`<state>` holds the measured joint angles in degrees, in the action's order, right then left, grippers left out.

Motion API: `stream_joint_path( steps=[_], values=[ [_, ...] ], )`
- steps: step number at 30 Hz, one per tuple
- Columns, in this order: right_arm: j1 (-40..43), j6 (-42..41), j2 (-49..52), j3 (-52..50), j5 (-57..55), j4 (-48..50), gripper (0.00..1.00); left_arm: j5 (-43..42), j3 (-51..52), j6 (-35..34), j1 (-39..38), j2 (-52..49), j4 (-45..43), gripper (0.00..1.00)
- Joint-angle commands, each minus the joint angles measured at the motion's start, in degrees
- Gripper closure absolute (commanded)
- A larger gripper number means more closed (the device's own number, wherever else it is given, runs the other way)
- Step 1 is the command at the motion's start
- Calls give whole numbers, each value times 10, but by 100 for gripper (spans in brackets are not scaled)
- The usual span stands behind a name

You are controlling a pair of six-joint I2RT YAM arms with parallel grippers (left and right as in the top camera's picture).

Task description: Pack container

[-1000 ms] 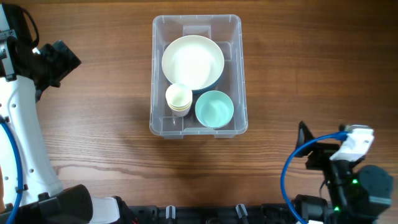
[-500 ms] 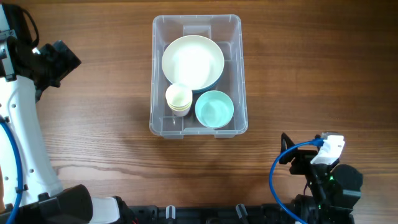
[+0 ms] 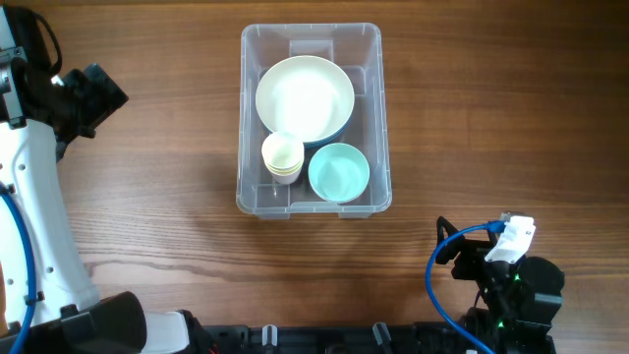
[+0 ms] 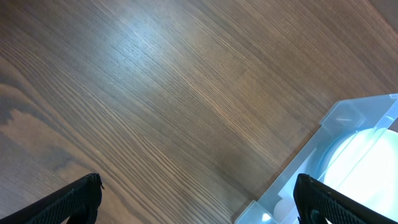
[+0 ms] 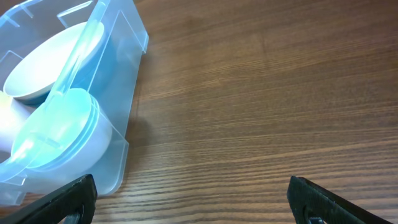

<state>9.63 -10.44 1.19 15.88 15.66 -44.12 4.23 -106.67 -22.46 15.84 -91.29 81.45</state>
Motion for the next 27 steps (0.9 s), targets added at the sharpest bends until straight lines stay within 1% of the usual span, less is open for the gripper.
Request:
stream_joint_path(
  steps=[1,15,20,22,23,27],
  values=[
    [-3,-6,-10,-4,11,-1,0,-3,-2,-3,2,-1,0,0],
    [-3,-6,-10,-4,11,-1,0,-3,-2,-3,1,0,0,0],
    [-3,-6,-10,-4,11,-1,0,0,-2,-3,-12,56,1,0],
    [-3,-7,-10,-4,11,-1,0,0,3,-3,-40,96,0,0],
    [-3,-7,-10,-4,11,-1,0,5,10,-3,-55,114,-9,0],
    [-3,-7,-10,-4,11,-1,0,12,83,-3,-131,203,-132,0]
  ],
)
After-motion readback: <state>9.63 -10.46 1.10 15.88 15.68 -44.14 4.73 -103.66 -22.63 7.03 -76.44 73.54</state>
